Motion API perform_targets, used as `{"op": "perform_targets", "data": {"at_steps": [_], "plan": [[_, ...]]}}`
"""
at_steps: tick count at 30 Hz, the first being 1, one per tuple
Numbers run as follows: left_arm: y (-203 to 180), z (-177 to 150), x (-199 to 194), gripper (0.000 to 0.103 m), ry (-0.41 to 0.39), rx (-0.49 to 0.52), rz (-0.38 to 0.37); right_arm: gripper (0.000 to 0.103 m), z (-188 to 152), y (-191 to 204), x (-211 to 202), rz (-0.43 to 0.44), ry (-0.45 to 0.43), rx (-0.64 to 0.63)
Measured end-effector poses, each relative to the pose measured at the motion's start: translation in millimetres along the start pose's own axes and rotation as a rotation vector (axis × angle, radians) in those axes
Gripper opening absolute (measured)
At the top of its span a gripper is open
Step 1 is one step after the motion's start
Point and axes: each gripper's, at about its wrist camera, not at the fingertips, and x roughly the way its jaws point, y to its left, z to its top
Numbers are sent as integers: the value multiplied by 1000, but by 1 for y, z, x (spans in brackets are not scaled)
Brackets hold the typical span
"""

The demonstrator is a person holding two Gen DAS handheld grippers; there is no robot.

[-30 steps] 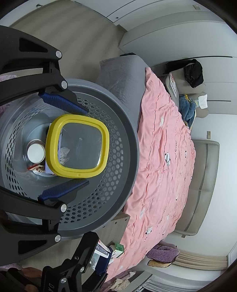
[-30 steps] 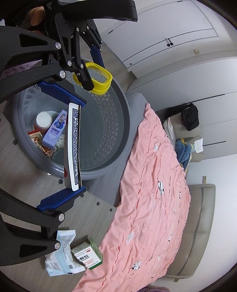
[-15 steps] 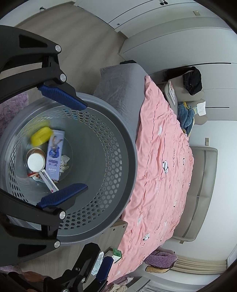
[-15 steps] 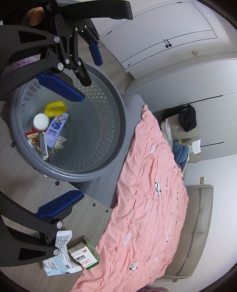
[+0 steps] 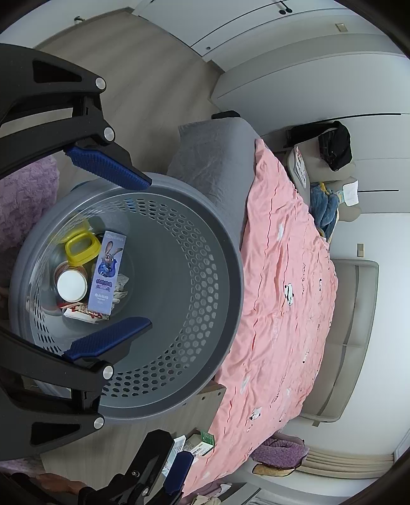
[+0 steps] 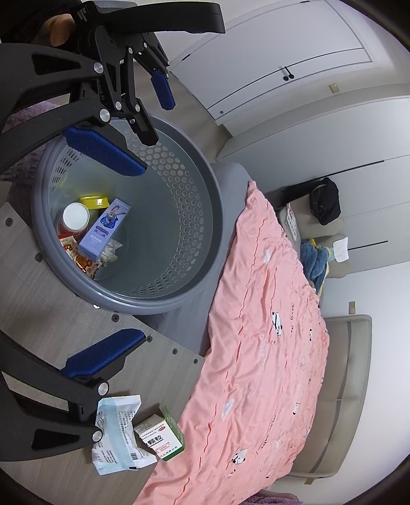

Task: Collect trash
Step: 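Withdraw both tools from the basket toward the medicine box and wrapper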

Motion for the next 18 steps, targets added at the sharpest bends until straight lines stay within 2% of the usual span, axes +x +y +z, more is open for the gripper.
{"op": "perform_targets", "data": {"at_steps": [7, 18], "plan": [[-5, 5, -6, 79, 1, 4, 1, 96, 1, -9, -12, -19, 12, 21], [-23, 14, -18, 79, -26, 26, -45, 96, -4, -36, -41, -71, -30, 77]]}}
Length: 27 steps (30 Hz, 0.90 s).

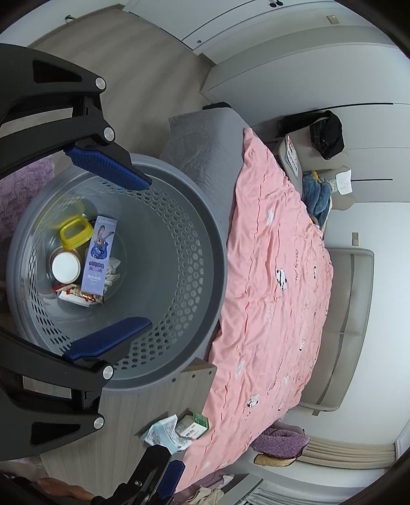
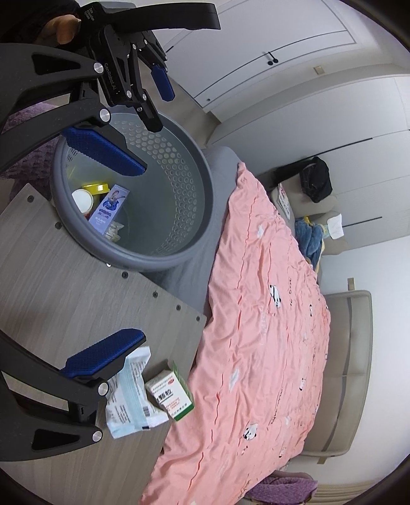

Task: Collect trash
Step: 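Withdraw both tools from the basket toward the medicine box and wrapper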

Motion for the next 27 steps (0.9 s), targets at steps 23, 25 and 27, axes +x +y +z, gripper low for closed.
{"op": "perform_targets", "data": {"at_steps": [23, 25, 27], "plan": [[-40, 2, -17, 79, -7, 31, -14, 96, -29, -64, -35, -73, -14, 113], [-44, 3, -15, 79, 0, 34, -13, 96, -32, -71, -31, -78, -4, 118], [-48, 4, -12, 79, 6, 40, -13, 96, -34, -80, -27, -85, 3, 130]]}}
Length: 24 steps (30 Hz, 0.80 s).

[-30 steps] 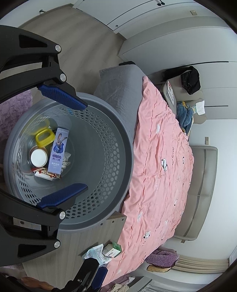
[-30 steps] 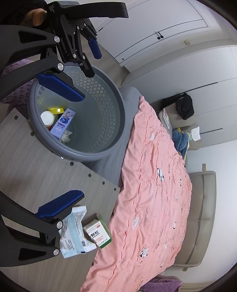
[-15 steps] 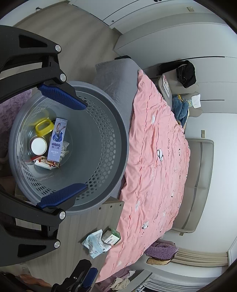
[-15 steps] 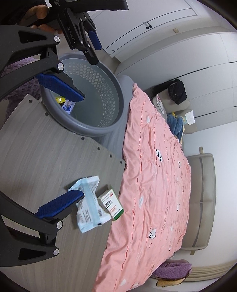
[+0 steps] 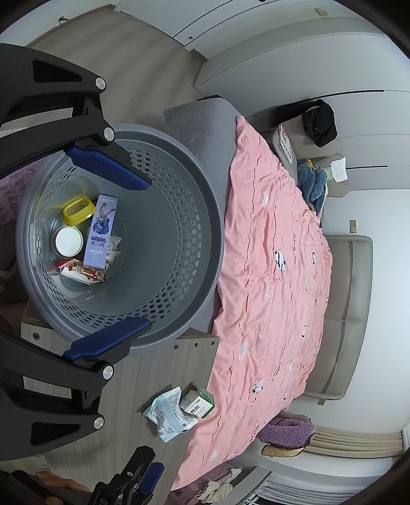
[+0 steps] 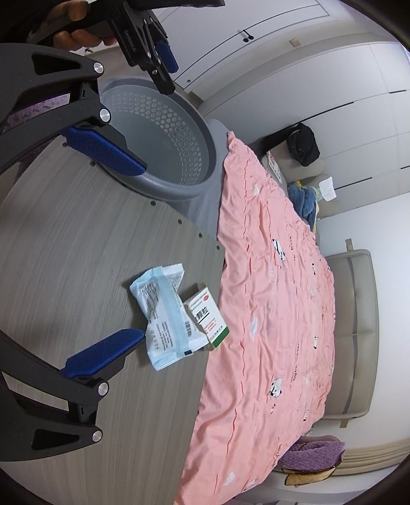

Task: Collect trash
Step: 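Withdraw both tools from the basket toward the medicine box and wrapper, then grasp the blue-white plastic wrapper with the right tool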

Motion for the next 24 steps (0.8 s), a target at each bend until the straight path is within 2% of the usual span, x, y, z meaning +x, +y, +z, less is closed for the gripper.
{"op": "perform_targets", "data": {"at_steps": [10, 15, 24], "plan": [[-24, 7, 12, 79, 13, 29, -11, 96, 10, -41, 21, -43, 28, 49], [-33, 10, 17, 79, 12, 43, -11, 96, 15, -48, 27, -75, 23, 102], [-39, 9, 26, 79, 27, 56, -34, 96, 17, -48, 65, -202, 46, 236]]}}
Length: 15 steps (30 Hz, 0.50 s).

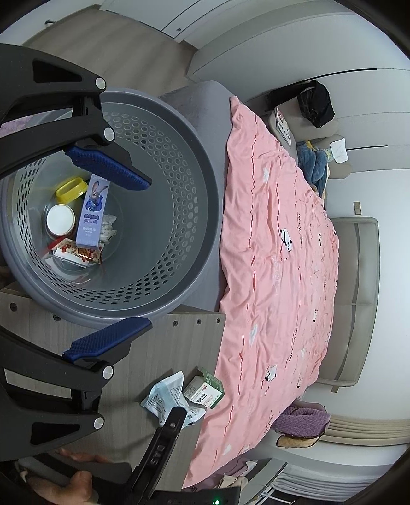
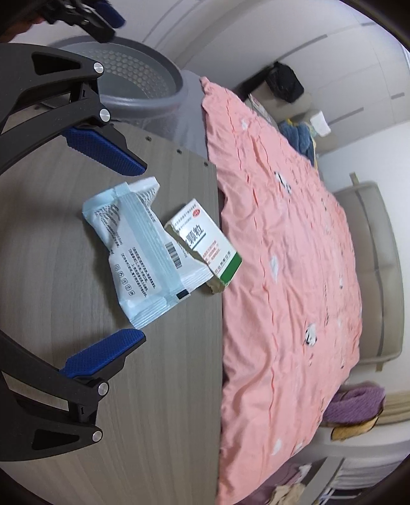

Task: Collect trash
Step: 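Grasp the blue-white plastic wrapper with the right tool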

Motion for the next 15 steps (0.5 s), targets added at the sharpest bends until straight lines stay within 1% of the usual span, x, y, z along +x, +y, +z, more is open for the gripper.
{"op": "perform_targets", "data": {"at_steps": [8, 15], "plan": [[3, -2, 5, 79, 14, -9, -5, 96, 1, 9, 9, -98, -2, -4], [0, 0, 3, 79, 6, -3, -14, 96, -5, -8, 0, -146, -8, -18]]}}
